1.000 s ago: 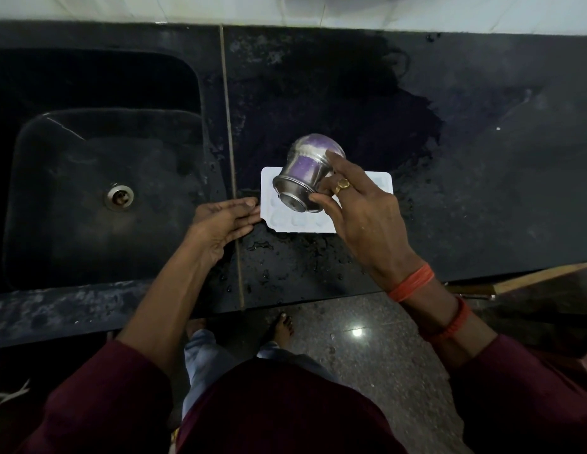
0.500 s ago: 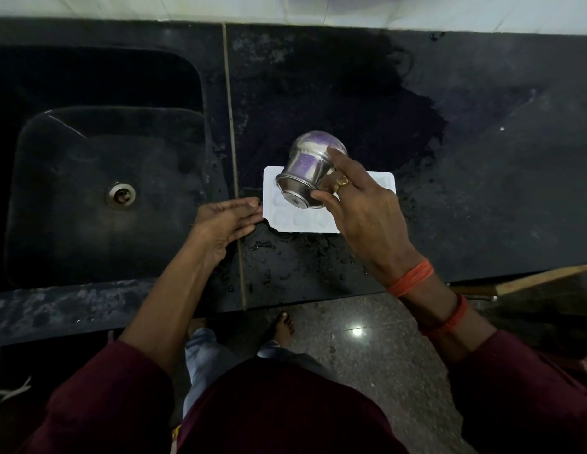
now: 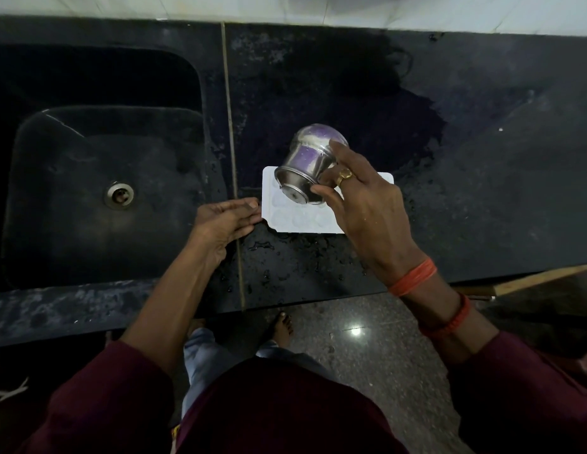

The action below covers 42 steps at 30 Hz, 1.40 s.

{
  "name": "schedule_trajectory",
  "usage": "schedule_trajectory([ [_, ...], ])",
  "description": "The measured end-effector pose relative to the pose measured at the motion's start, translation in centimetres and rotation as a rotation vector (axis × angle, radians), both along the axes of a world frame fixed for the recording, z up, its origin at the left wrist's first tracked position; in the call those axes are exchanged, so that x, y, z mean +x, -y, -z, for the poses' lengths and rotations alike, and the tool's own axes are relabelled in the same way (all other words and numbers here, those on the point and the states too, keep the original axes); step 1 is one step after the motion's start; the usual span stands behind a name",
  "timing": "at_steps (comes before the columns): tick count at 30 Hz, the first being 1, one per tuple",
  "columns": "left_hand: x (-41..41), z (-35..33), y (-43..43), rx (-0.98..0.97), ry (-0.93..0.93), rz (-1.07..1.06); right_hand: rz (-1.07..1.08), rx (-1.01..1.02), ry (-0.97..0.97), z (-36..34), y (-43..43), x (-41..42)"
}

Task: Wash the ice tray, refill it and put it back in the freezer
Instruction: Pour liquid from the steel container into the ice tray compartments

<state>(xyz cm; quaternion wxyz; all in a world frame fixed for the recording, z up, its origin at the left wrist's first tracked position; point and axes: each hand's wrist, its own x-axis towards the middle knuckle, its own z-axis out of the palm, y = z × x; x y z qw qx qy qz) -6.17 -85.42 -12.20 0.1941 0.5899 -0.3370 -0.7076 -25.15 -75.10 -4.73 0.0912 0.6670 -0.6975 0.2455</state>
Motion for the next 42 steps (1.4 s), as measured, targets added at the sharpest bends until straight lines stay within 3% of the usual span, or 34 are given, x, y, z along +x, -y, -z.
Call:
schedule_trajectory([
  [17,0.3,0.4,0.1,-0.025,-0.008,0.002,0.076,-0.032,0.153,-1.8,1.2,-0.2],
  [30,0.3,0.7,0.1,-0.033,-0.014,0.004,0.031,0.095,0.049,0.2,2.6,-1.1],
  [42,0.4,1.0,0.2,-0.031,-0.026,0.011,0.02,0.029,0.001,0.1,2.8,-1.4],
])
